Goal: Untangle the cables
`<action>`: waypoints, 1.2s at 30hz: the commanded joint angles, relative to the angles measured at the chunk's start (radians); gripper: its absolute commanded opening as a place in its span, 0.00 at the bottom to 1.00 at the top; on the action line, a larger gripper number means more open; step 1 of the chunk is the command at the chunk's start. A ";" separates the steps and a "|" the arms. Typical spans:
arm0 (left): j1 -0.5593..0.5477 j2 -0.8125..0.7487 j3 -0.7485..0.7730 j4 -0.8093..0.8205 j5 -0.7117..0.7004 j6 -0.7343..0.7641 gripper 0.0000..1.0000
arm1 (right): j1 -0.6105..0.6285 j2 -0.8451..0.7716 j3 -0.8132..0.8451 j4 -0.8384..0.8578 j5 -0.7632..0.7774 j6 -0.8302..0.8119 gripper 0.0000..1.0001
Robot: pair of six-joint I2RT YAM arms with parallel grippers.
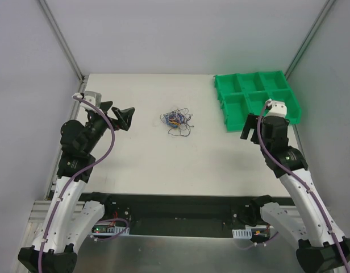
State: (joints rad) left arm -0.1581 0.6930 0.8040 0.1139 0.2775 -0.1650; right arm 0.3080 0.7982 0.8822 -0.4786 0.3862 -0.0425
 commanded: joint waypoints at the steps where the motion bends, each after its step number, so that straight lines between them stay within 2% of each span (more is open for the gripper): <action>1: -0.006 0.010 0.035 0.017 0.020 -0.031 0.99 | 0.036 0.094 0.093 0.014 0.011 0.024 0.96; 5: -0.006 0.074 0.052 -0.005 0.011 -0.044 0.99 | 0.065 0.234 0.152 0.103 -0.134 0.026 0.96; 9: -0.004 0.169 0.107 -0.094 -0.029 -0.054 0.99 | 0.152 0.465 0.297 0.139 -0.236 0.020 0.96; 12: 0.000 0.268 0.156 -0.180 -0.005 -0.093 0.99 | 0.203 0.629 0.400 0.211 -0.445 0.038 0.96; 14: -0.001 0.374 0.217 -0.264 0.049 -0.157 0.99 | 0.213 0.751 0.458 0.250 -0.591 0.084 0.96; 17: -0.001 0.491 0.258 -0.341 0.228 -0.292 0.90 | 0.252 0.915 0.550 0.250 -0.726 0.076 0.96; 18: -0.004 0.511 0.236 -0.332 0.270 -0.330 0.89 | 0.266 0.959 0.575 0.238 -0.739 0.067 0.96; 21: -0.038 0.525 0.151 -0.275 0.278 -0.383 0.91 | 0.275 1.038 0.590 0.259 -0.695 0.059 0.96; 25: -0.058 0.527 0.075 -0.231 0.281 -0.407 0.91 | 0.275 1.139 0.641 0.267 -0.532 0.000 0.99; 27: -0.069 0.530 0.051 -0.195 0.290 -0.421 0.91 | 0.275 1.191 0.684 0.256 -0.553 -0.029 0.87; 28: -0.077 0.528 0.040 -0.186 0.284 -0.427 0.91 | 0.275 1.211 0.698 0.244 -0.588 -0.033 0.75; 30: -0.086 0.530 0.021 -0.168 0.269 -0.436 0.90 | 0.290 1.211 0.696 0.206 -0.635 -0.042 0.45; 32: -0.092 0.531 0.006 -0.155 0.255 -0.439 0.87 | 0.321 1.135 0.588 0.219 -0.635 -0.033 0.20; 35: -0.095 0.549 -0.002 -0.140 0.244 -0.438 0.82 | 0.377 0.971 0.324 0.311 -0.671 0.006 0.09; 36: -0.098 0.562 0.001 -0.135 0.246 -0.435 0.82 | 0.393 0.913 0.252 0.339 -0.696 0.021 0.09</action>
State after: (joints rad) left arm -0.2432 1.2381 0.8101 -0.0883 0.5205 -0.5823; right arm 0.6228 1.9270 1.3571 -0.1963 -0.2218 -0.0559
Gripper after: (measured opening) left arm 0.834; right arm 0.112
